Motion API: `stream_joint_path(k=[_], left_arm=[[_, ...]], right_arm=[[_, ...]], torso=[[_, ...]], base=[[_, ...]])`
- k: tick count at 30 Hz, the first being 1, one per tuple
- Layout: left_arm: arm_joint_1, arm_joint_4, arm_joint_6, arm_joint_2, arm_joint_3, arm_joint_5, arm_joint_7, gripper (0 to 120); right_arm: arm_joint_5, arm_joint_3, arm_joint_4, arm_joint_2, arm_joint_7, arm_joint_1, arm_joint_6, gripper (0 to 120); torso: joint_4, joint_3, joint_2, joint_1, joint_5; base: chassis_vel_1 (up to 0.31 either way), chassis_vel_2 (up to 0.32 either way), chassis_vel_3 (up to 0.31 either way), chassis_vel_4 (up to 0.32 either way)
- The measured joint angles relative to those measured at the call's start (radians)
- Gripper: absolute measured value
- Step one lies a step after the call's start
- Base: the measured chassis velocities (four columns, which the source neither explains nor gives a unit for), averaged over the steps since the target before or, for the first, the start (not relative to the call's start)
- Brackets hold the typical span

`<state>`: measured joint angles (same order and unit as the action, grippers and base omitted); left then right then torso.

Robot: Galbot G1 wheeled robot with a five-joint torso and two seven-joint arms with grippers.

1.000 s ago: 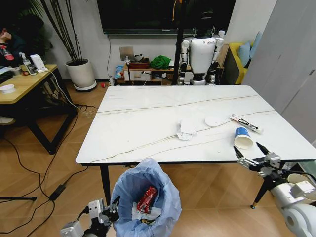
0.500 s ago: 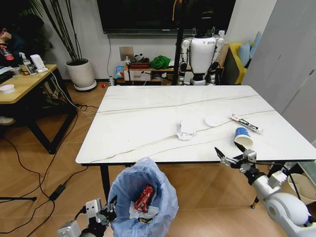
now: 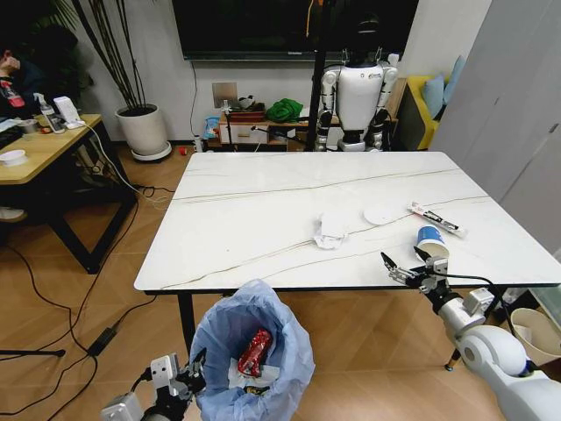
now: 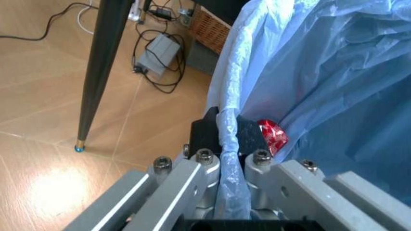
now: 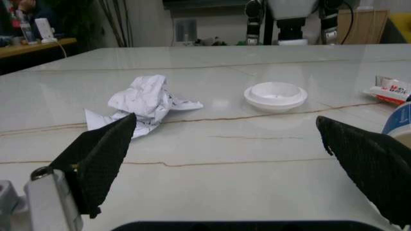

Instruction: Pick up the trash bin and place the trash from the table into it.

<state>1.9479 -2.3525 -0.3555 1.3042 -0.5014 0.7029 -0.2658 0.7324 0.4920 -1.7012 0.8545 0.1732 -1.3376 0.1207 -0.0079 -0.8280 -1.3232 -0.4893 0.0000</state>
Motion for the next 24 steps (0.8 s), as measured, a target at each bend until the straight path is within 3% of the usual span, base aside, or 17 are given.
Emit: stream_joint_path(k=[24], left_arm=[[-0.002,0.010,-0.003,0.037,-0.017,-0.002,-0.002,0]], right_arm=[[0.050,-0.138,0.158,-0.026,0.008,0.211,-0.010,100]], torso=[[0.0002,0.000,0.000,0.000,0.0000]], base=[[0.000,0.000,0.000,0.000]])
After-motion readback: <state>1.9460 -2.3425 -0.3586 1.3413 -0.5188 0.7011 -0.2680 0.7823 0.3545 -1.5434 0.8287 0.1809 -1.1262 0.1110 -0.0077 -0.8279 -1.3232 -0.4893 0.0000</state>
